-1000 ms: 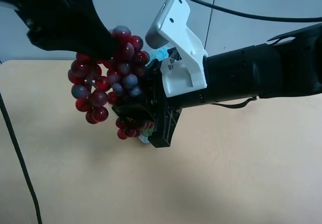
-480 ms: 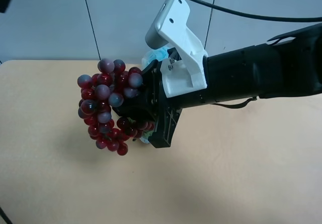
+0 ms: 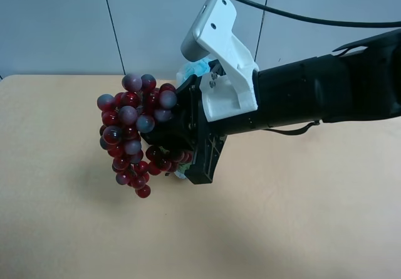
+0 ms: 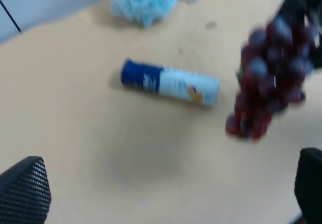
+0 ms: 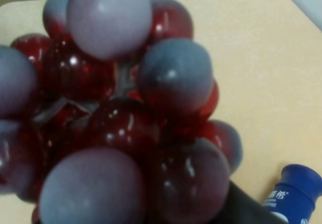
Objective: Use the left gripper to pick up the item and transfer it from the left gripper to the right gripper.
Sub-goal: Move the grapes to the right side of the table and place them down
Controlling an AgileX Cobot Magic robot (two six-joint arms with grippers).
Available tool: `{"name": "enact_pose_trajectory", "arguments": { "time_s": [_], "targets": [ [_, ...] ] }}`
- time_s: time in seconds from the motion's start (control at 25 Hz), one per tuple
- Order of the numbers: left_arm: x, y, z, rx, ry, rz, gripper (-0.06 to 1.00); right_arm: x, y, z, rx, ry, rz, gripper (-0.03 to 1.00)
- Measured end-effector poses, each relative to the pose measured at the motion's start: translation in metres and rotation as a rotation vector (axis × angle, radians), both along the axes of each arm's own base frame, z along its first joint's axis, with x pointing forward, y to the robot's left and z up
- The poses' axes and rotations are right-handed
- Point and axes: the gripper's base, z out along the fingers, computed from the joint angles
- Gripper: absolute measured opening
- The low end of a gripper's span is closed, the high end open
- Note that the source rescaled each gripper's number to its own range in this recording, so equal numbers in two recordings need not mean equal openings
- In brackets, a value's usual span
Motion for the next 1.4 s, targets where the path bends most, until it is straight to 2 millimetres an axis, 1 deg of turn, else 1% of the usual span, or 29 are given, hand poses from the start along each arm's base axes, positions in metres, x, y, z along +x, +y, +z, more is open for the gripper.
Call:
{"name": "enact_pose_trajectory", "arguments": {
  "time_s": [0.08, 0.24, 0.36, 0.48, 0.68, 0.88, 1.04, 1.4],
  "targets": [
    [-0.012, 0.007, -0.024, -0.009, 0.034, -0.017, 1.0, 0.0, 0.0, 0.0, 0.0, 0.0, 0.0, 0.01],
    [-0.03, 0.015, -0.062, -0.039, 0.085, -0.053, 1.0, 0.0, 0.0, 0.0, 0.0, 0.0, -0.001, 0.01],
    [-0.039, 0.021, -0.082, -0.039, 0.079, -0.08, 1.0, 0.0, 0.0, 0.0, -0.001, 0.0, -0.001, 0.01],
    [-0.043, 0.024, -0.095, -0.04, 0.052, -0.097, 1.0, 0.0, 0.0, 0.0, -0.002, -0.001, -0.002, 0.01],
    [-0.046, 0.026, -0.11, -0.066, 0.017, -0.103, 1.0, 0.0, 0.0, 0.0, -0.003, -0.001, -0.004, 0.01],
    [-0.053, 0.029, -0.122, -0.085, -0.022, -0.144, 1.0, 0.003, -0.002, -0.001, -0.021, -0.01, -0.032, 0.01],
    [-0.056, 0.03, -0.125, -0.126, -0.1, -0.168, 1.0, 0.004, -0.002, -0.002, -0.028, -0.013, -0.042, 0.01],
    [-0.054, 0.028, -0.127, -0.136, -0.108, -0.171, 1.0, 0.004, -0.002, -0.002, -0.03, -0.014, -0.045, 0.01]
  ]
}}
